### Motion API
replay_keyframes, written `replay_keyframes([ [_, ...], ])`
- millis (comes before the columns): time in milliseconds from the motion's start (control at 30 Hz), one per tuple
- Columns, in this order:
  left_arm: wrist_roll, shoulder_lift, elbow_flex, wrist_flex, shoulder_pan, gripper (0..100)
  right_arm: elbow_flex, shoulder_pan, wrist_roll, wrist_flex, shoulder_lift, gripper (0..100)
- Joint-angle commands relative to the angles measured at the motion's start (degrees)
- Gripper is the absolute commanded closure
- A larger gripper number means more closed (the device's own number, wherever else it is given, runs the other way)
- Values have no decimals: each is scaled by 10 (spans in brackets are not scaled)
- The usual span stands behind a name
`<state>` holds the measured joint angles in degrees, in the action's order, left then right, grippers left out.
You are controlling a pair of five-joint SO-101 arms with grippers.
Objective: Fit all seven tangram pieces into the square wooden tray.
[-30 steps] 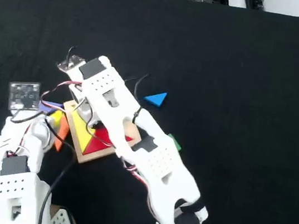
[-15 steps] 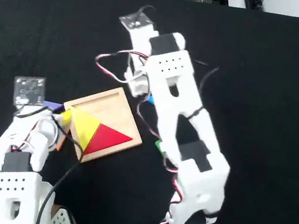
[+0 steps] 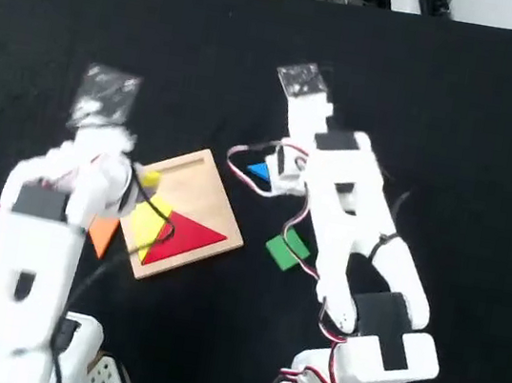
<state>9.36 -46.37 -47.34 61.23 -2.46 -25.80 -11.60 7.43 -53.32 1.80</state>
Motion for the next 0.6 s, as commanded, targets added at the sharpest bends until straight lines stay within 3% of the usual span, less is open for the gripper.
replay_keyframes([
  [0,200,193,180,25,7,733,-35,11,5,85,-33,987],
  [133,284,331,295,19,-16,733,-36,25,3,91,-33,986],
  [300,319,506,420,25,-19,728,-38,81,0,127,-32,984],
  [567,423,671,516,25,1,728,-14,98,0,171,37,984],
])
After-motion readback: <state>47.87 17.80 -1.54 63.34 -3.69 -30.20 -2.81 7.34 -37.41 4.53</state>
